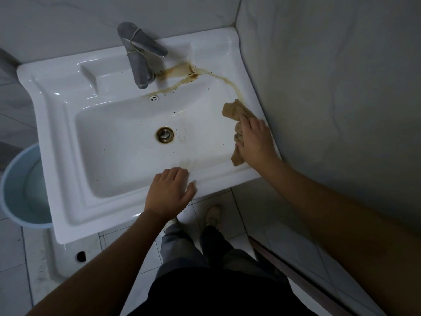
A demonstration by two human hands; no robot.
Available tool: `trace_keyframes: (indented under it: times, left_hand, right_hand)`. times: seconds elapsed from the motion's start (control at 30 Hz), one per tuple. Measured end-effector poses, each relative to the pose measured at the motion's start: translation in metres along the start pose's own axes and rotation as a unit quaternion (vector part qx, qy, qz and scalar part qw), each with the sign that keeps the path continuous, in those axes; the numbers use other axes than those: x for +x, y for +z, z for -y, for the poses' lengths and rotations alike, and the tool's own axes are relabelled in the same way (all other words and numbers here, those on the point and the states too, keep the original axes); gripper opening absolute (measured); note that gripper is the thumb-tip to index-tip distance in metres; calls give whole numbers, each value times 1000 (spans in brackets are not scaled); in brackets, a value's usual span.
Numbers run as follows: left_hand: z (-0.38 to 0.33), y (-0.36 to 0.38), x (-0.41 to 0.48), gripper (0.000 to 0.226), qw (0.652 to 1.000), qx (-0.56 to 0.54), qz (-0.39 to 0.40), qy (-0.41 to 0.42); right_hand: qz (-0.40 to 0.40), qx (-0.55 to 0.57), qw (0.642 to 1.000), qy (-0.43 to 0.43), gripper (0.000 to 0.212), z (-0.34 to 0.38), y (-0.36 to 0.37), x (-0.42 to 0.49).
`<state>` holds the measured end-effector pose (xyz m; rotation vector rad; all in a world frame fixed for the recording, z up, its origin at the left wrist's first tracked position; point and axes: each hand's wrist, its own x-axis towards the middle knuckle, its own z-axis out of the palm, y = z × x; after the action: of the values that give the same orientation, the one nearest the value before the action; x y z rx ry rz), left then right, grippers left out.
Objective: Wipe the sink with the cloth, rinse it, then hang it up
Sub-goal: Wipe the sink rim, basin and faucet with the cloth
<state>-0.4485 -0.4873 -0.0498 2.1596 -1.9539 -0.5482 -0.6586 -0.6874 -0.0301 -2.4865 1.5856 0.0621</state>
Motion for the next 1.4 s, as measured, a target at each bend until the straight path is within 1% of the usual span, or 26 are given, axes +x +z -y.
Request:
trace_keyframes:
  times: [0.1, 0.17, 0.27, 0.37, 0.43, 0.53, 0.6, 0.67, 0.77, 0.87, 0.9, 1.0, 1.03, 1.07, 1.1, 1.2, 1.27, 1.33, 1.4]
  left_hand:
    - [1, 2, 1, 42, 1000, 6, -11, 6]
    - [2, 4, 1, 42, 1000, 7, -16, 8]
    - [2, 5, 1, 42, 1000, 9, -26, 9]
    - [2, 7, 2, 40, 999, 5, -38, 11]
    - [2, 7, 3, 38, 999, 5, -47, 14]
    - [2, 7, 3, 38, 998, 7, -57, 14]
    - [1, 7, 4, 37, 998, 8, -58, 14]
    - [1, 8, 3, 36, 998, 9, -58, 12]
    - [-1, 7, 4, 35, 999, 11, -53, 7]
    - [-1, 8, 4, 34, 998, 15, -53, 6]
    - [-1, 9, 5, 34, 999, 15, -52, 6]
    - [-1, 9, 4, 34, 998, 16, -52, 7]
    - [-1, 9, 4, 34, 998, 16, -53, 7]
    - [-1, 9, 4, 34, 998, 14, -53, 7]
    - [-1, 9, 4, 35, 998, 13, -53, 8]
    - [-1, 8, 5, 35, 998, 7, -54, 10]
    - [-1, 8, 4, 34, 998, 2, -57, 7]
    - [-1, 7, 4, 33, 998, -1, -62, 6]
    - [-1, 7, 4, 33, 998, -4, -64, 5]
  right_hand:
    - [-18, -11, 1000, 6, 76, 8, 1, 33]
    - [-33, -20, 999, 0, 71, 13, 1, 59]
    - [-67, -30, 997, -6, 58, 22, 0, 105]
    - [-91, -20, 996, -5, 57, 36, 2, 150]
    - [-104, 13, 994, -3, 61, 47, 5, 174]
    - [-121, 118, 985, 19, 75, 59, 10, 189]
    - [-126, 179, 976, 11, 79, 60, 11, 190]
    - [-120, 204, 972, -10, 74, 58, 11, 192]
    - [-92, 203, 974, -36, 67, 59, 8, 196]
    - [-97, 198, 974, -60, 51, 71, 9, 200]
    - [-95, 186, 975, -74, 48, 77, 10, 200]
    - [-63, 160, 970, -171, 59, 101, 14, 199]
    - [-49, 143, 969, -194, 57, 107, 16, 199]
    - [-36, 131, 971, -198, 53, 113, 16, 198]
    - [-42, 120, 972, -198, 54, 115, 15, 197]
    - [-88, 107, 976, -168, 74, 105, 13, 194]
    - [-103, 86, 977, -165, 85, 94, 15, 192]
    - [-107, 74, 976, -176, 88, 94, 17, 192]
    - [-89, 65, 981, -157, 87, 104, 16, 200]
